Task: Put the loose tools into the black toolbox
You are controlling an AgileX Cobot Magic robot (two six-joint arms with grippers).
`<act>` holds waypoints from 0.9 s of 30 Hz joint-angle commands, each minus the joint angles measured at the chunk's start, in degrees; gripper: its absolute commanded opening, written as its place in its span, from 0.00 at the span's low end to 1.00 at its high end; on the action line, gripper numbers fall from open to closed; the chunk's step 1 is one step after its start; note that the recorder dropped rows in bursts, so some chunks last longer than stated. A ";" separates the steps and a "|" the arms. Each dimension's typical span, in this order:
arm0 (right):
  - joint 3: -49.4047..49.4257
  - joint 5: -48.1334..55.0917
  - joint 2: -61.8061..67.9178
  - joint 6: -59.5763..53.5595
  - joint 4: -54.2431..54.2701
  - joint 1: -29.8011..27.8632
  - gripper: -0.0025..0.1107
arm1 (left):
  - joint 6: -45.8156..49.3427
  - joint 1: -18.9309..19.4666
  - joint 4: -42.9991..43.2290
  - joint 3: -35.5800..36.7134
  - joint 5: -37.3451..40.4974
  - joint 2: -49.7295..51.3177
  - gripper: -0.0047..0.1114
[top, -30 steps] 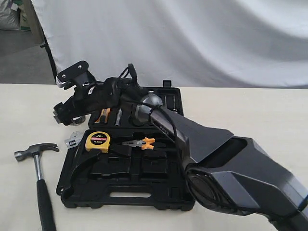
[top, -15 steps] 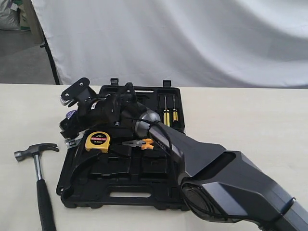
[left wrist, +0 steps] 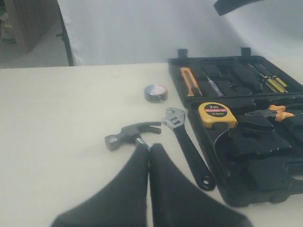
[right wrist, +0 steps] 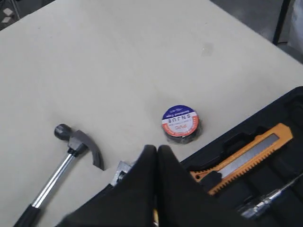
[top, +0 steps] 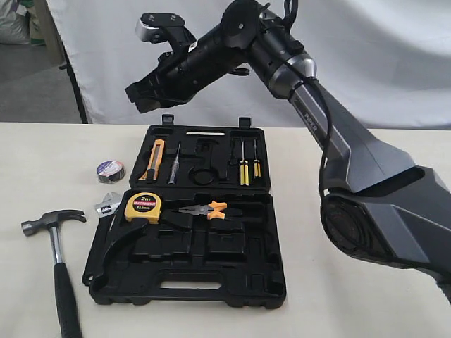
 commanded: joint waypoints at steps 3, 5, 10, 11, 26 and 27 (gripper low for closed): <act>-0.12 1.07 0.05 2.63 4.77 -0.03 0.03 | -0.06 -0.40 -0.52 0.19 -0.15 -0.06 0.04; -0.12 1.07 -0.09 3.97 4.77 -0.03 0.03 | -0.06 -0.40 -0.52 0.19 -0.15 -0.06 0.04; -0.12 1.07 -1.12 4.94 4.67 -0.08 0.03 | -0.06 -0.40 -0.52 0.19 -0.15 -0.06 0.04; -0.12 1.07 -1.24 5.10 4.78 0.04 0.03 | -0.06 -0.40 -0.52 0.19 -0.15 -0.06 0.04; 0.68 1.07 -2.64 6.56 -3.41 1.58 0.03 | -0.06 -0.40 -0.52 0.19 -0.15 -0.06 0.04; 2.48 1.07 -3.39 6.40 -4.38 1.98 0.03 | -0.06 -0.40 -0.52 0.19 -0.15 -0.06 0.04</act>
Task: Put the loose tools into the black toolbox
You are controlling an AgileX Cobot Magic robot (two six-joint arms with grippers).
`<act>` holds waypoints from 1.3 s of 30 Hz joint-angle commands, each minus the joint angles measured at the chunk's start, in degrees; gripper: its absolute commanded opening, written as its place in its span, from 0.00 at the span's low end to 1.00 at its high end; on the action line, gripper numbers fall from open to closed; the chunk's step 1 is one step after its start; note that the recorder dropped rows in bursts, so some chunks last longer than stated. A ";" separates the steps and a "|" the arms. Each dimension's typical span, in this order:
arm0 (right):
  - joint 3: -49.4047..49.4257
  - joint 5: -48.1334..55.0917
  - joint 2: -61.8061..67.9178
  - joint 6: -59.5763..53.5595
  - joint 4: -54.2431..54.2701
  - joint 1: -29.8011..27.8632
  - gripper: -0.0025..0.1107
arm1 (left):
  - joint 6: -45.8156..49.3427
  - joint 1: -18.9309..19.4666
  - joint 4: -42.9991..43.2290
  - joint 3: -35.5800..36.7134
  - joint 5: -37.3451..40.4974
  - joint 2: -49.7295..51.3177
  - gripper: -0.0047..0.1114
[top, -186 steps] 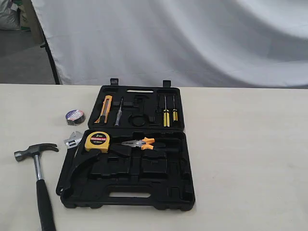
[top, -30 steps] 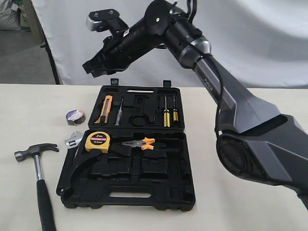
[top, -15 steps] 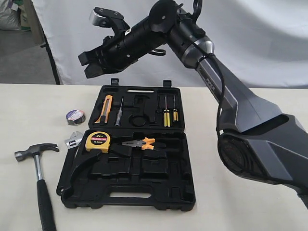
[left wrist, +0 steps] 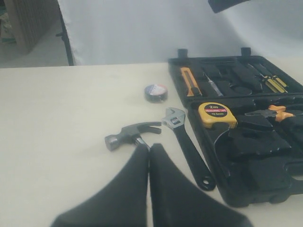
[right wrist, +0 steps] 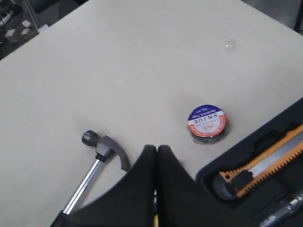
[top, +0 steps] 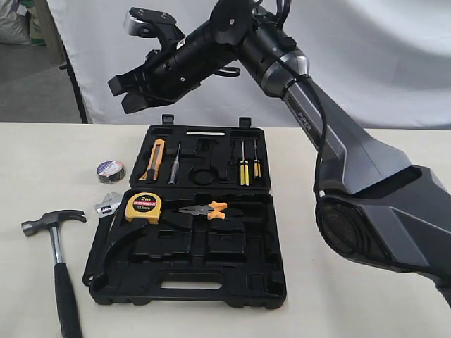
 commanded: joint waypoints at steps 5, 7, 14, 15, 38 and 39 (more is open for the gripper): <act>15.84 0.01 -8.83 -3.98 -4.72 0.45 0.03 | -0.06 -0.40 -0.52 0.19 -0.15 -0.06 0.04; 24.53 0.01 -13.25 -5.55 -4.72 0.45 0.03 | -0.06 -0.40 -0.52 0.19 -0.15 -0.06 0.04; 64.69 -24.82 -37.10 -15.43 -4.72 1.09 0.03 | -0.06 -0.40 -0.52 0.19 -0.15 -0.06 0.04; 71.07 -29.45 -40.90 -16.09 -4.72 1.09 0.03 | -0.06 -0.40 -0.52 0.19 -0.15 -0.06 0.04; 158.47 -100.01 -103.02 -9.71 1.18 0.84 0.03 | -0.06 -0.40 -0.52 0.19 -0.15 -0.06 0.04; 160.34 -100.90 -105.23 -9.59 1.18 0.84 0.03 | -0.06 -0.40 -0.52 0.19 -0.15 -0.06 0.04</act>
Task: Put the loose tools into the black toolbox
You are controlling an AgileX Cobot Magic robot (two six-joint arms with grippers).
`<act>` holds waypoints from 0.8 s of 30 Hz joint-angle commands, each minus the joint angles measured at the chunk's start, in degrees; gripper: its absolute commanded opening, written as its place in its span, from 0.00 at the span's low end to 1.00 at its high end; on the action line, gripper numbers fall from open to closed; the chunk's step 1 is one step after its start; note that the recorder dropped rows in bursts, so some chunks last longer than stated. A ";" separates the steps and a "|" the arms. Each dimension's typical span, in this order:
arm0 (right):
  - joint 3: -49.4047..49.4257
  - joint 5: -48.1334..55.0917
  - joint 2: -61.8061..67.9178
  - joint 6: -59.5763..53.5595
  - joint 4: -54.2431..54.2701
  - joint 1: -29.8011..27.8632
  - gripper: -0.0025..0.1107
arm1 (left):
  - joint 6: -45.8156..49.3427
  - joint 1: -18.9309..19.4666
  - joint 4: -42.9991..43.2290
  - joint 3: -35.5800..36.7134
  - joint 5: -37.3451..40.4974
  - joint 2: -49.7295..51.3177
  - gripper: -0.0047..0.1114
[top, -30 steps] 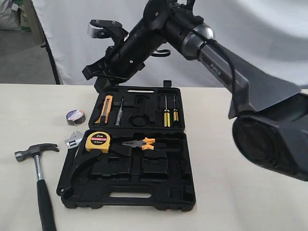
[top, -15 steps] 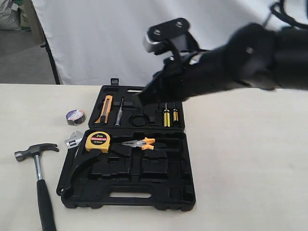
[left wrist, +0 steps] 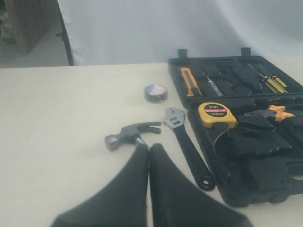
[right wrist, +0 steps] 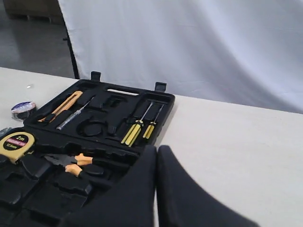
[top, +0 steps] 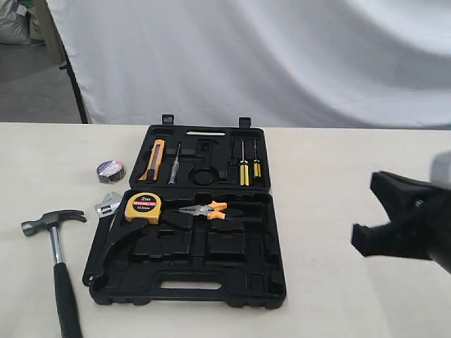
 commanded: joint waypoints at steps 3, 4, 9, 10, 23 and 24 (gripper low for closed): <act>11.08 -4.19 -14.61 4.55 0.17 -0.18 0.03 | -0.06 -0.40 -0.52 0.19 -0.15 -0.06 0.04; 11.93 -4.19 -16.57 5.72 0.17 -0.18 0.03 | -0.06 -0.40 -0.52 0.19 -0.15 -0.06 0.04; 16.07 -4.19 -28.25 8.16 -0.07 -0.18 0.03 | -0.06 -0.40 -0.52 0.19 -0.15 -0.06 0.04; 16.07 -3.74 -32.05 8.16 -0.05 -0.18 0.03 | -0.06 -0.40 0.29 0.19 -0.15 -0.06 0.04; 16.07 3.74 -47.67 7.94 -3.33 -0.18 0.03 | -17.88 -0.40 -3.32 0.19 -60.26 -0.06 0.04; 16.07 3.74 -47.67 7.94 -3.33 -0.18 0.03 | -16.94 -0.40 -3.63 -0.37 -62.39 -0.06 0.04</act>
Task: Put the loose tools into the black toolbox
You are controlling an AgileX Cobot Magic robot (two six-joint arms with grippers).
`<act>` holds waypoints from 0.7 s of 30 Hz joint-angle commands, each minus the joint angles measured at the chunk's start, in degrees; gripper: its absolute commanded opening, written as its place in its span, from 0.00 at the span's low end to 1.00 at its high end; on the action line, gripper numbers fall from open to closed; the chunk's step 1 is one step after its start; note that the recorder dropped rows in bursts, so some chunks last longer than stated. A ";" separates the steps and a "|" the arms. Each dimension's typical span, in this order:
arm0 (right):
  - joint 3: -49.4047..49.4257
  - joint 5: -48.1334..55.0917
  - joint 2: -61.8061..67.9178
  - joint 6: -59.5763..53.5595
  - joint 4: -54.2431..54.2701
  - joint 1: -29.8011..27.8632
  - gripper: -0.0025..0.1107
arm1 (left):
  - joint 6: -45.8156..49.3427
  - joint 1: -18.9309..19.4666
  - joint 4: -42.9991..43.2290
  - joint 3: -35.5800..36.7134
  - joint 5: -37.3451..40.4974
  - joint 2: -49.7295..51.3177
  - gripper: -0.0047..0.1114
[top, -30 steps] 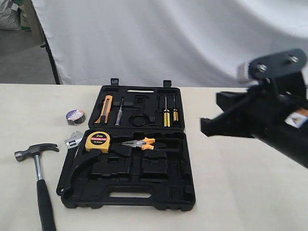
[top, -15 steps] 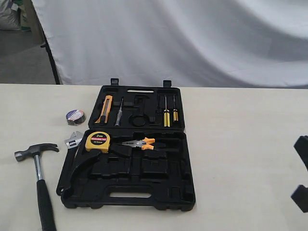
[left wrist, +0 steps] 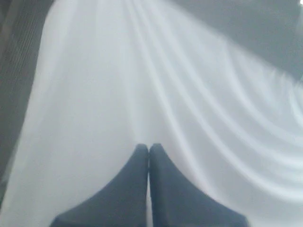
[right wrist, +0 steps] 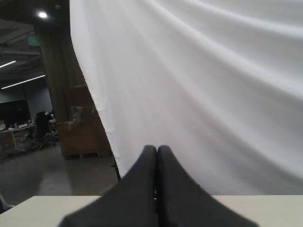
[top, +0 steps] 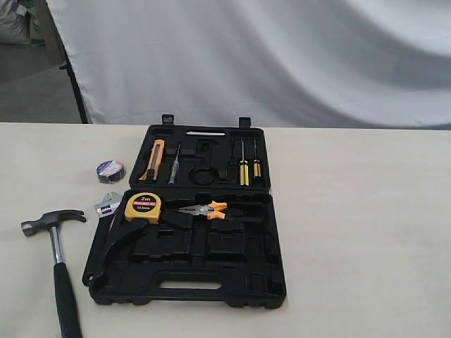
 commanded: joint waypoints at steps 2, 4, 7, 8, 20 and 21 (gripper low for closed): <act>0.19 0.35 -0.42 0.44 -0.73 -0.18 0.03 | 7.48 -0.40 -3.54 -6.00 -11.51 -0.01 0.04; 0.19 0.35 -0.42 0.44 -0.73 -0.18 0.03 | 12.34 -0.40 -9.17 -11.30 -9.22 6.67 0.04; 0.19 0.35 -0.42 0.44 -0.73 -0.18 0.03 | 14.05 -0.40 -8.92 -19.00 -6.45 24.31 0.04; 0.19 0.35 -0.42 0.44 -0.73 -0.18 0.03 | 14.28 -0.40 -8.92 -20.68 -5.54 28.75 0.04; 0.19 0.35 -0.42 0.44 -0.73 -0.18 0.03 | 15.97 -0.40 -3.42 -53.73 35.65 79.36 0.04; 0.19 0.35 -0.42 0.44 -0.73 -0.18 0.03 | 15.97 -0.40 -2.55 -55.83 37.61 82.16 0.04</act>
